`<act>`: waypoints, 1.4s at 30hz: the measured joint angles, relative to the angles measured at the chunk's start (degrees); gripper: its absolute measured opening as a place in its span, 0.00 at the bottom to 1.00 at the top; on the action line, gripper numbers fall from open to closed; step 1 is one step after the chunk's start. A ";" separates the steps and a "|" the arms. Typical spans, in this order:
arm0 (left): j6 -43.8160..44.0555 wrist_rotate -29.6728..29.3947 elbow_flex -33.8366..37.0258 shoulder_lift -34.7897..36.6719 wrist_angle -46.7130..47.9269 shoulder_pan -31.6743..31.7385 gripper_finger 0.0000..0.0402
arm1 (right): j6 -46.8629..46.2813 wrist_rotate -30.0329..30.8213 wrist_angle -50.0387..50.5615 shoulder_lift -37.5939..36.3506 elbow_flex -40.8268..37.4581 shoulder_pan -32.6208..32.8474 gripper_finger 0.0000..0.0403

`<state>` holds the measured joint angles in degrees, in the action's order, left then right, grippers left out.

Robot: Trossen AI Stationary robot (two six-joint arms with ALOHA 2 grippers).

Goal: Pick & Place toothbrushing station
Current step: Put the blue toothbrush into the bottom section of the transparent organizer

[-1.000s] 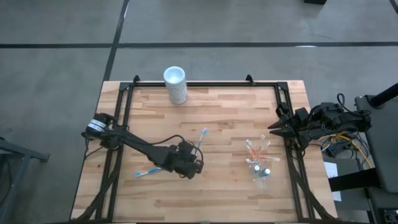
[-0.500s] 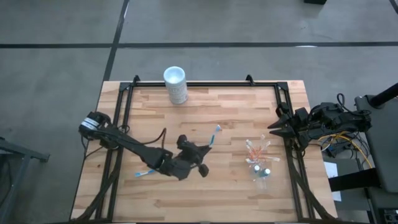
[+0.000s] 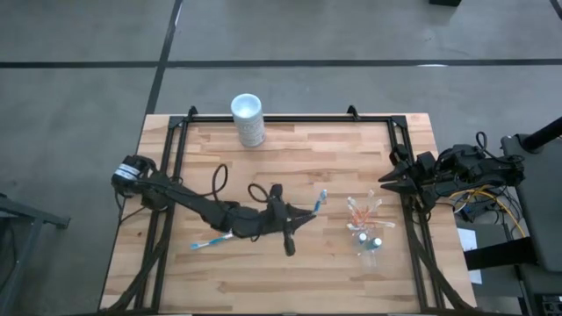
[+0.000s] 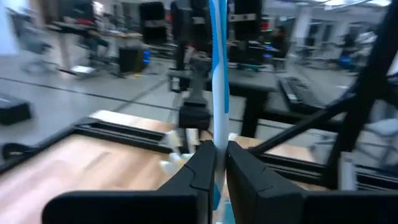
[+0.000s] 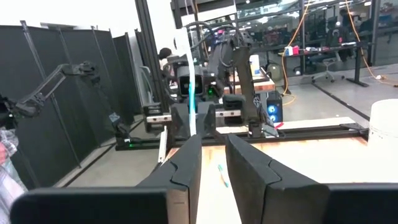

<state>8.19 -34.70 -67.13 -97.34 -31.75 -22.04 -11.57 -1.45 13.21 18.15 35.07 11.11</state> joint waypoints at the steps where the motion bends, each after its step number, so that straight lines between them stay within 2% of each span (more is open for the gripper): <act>1: 0.66 2.17 0.00 0.01 0.00 0.55 0.07 | 0.00 0.00 0.00 0.00 0.01 0.00 0.18; 8: 1.15 14.70 0.00 0.03 0.09 3.82 0.07 | 0.00 0.00 0.00 0.00 0.01 0.00 0.20; 15: 0.63 20.53 0.00 0.05 0.09 5.68 0.07 | 0.00 0.00 0.00 0.00 0.00 0.00 0.19; 24: 4.01 20.34 0.00 0.07 0.24 6.27 0.07 | 3.03 0.09 -3.00 0.49 0.00 0.00 0.17; 27: 4.82 20.10 0.00 0.11 1.51 6.45 0.07 | 1.31 0.33 -6.40 1.44 0.00 -0.02 0.18; 30: 5.91 19.24 0.00 0.11 2.07 6.72 0.07 | -2.52 3.63 -8.06 3.07 0.02 0.00 0.19; 35: 5.95 18.10 0.00 0.11 2.41 7.02 0.07 | -5.14 4.63 -7.87 7.09 0.00 0.00 0.24; 42: 7.02 18.11 0.00 0.11 3.91 7.10 0.07 | -6.95 4.50 -9.51 11.82 0.00 0.00 0.38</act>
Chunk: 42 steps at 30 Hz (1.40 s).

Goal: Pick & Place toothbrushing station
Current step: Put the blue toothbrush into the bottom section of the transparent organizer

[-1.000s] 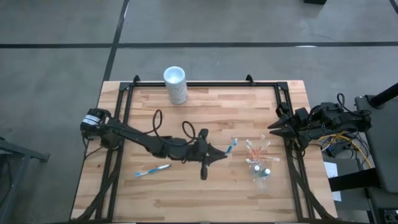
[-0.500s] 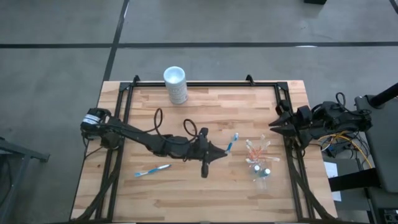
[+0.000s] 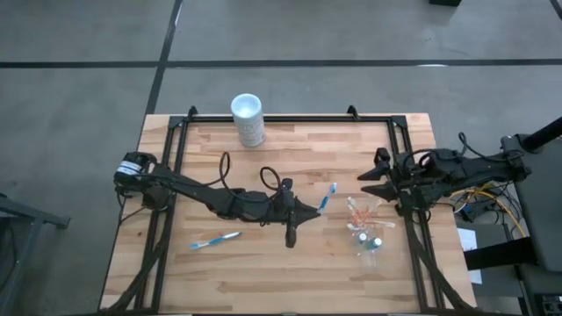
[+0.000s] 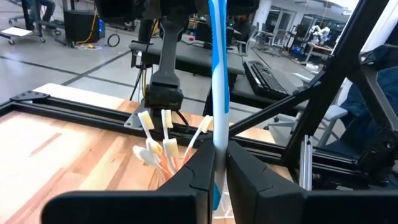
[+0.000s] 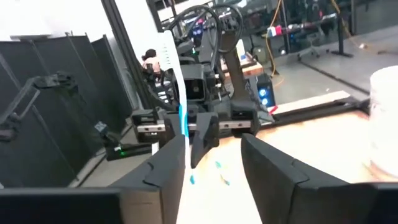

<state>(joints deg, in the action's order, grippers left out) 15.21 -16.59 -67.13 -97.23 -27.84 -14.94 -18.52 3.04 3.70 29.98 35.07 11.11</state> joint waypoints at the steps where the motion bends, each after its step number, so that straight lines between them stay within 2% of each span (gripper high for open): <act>1: 0.16 0.01 0.00 0.00 0.34 -0.01 0.07 | -0.67 -0.04 -0.03 0.35 0.00 0.00 0.39; 11: 0.32 0.01 0.00 0.00 0.94 -0.02 0.07 | 1.16 2.15 -4.80 1.05 0.00 -0.02 0.52; 19: 0.28 0.01 0.00 0.00 0.92 0.39 0.07 | 2.96 2.10 -14.34 7.73 0.00 0.00 0.51; 32: 0.23 0.02 0.00 0.00 1.03 0.59 0.07 | 11.62 1.97 -29.49 17.60 0.28 0.00 0.51; 42: 0.35 0.01 0.00 0.00 3.31 0.78 0.07 | 12.17 1.95 -34.63 21.66 0.28 0.00 0.51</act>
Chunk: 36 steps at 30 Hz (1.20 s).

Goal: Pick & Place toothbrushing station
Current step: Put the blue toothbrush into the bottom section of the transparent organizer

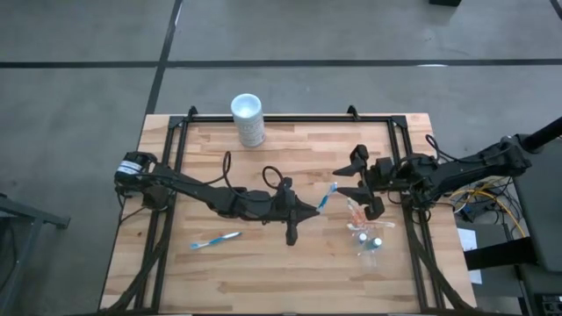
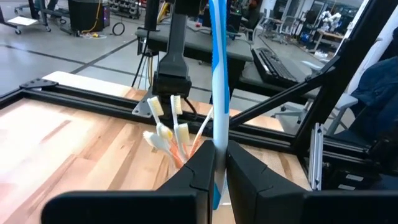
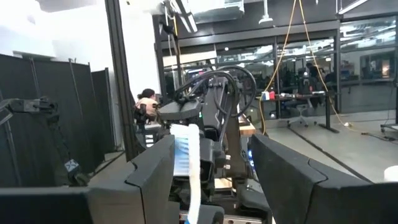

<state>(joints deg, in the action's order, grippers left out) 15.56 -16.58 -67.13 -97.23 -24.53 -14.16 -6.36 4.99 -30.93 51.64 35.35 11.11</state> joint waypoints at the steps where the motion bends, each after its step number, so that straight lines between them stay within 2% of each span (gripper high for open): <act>1: 0.27 0.00 0.00 0.00 0.37 0.06 0.07 | 0.01 0.00 -0.13 0.14 0.00 0.00 0.51; 13: 2.88 -0.02 0.00 0.00 2.57 0.84 0.07 | -1.22 -0.74 -1.08 0.63 0.00 0.00 0.48; 27: 3.43 -0.02 0.00 0.00 2.57 0.88 0.07 | -1.15 -0.94 -0.58 0.96 0.00 0.00 0.34; 36: 3.66 0.02 0.00 0.00 2.55 0.86 0.07 | -1.03 -0.92 0.76 1.03 0.00 0.00 0.20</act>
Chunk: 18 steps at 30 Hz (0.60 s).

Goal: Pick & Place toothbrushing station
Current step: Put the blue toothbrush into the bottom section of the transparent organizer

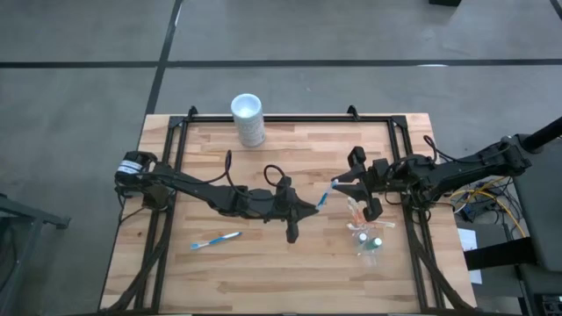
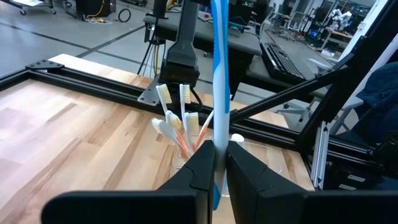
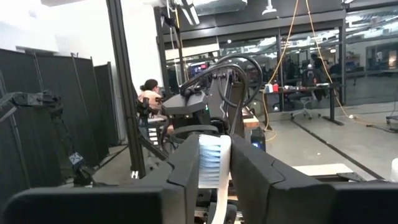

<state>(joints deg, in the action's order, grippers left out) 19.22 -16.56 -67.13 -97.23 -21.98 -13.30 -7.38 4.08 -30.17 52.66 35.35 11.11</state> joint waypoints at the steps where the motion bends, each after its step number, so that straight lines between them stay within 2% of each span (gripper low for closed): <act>1: 0.00 0.00 0.00 0.00 0.00 0.00 0.07 | 0.18 0.00 0.00 0.00 0.00 0.00 0.18; 8: 0.00 0.00 0.00 0.00 0.05 -0.02 0.07 | 1.80 0.02 0.00 0.02 0.00 0.00 0.08; 18: -1.22 -0.04 0.00 0.00 0.10 -0.02 0.09 | 1.80 -0.02 -0.03 0.02 0.00 0.00 0.07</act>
<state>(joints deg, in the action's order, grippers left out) 18.01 -16.60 -67.13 -97.23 -21.88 -13.32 -5.58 4.05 -30.21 52.69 35.35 11.11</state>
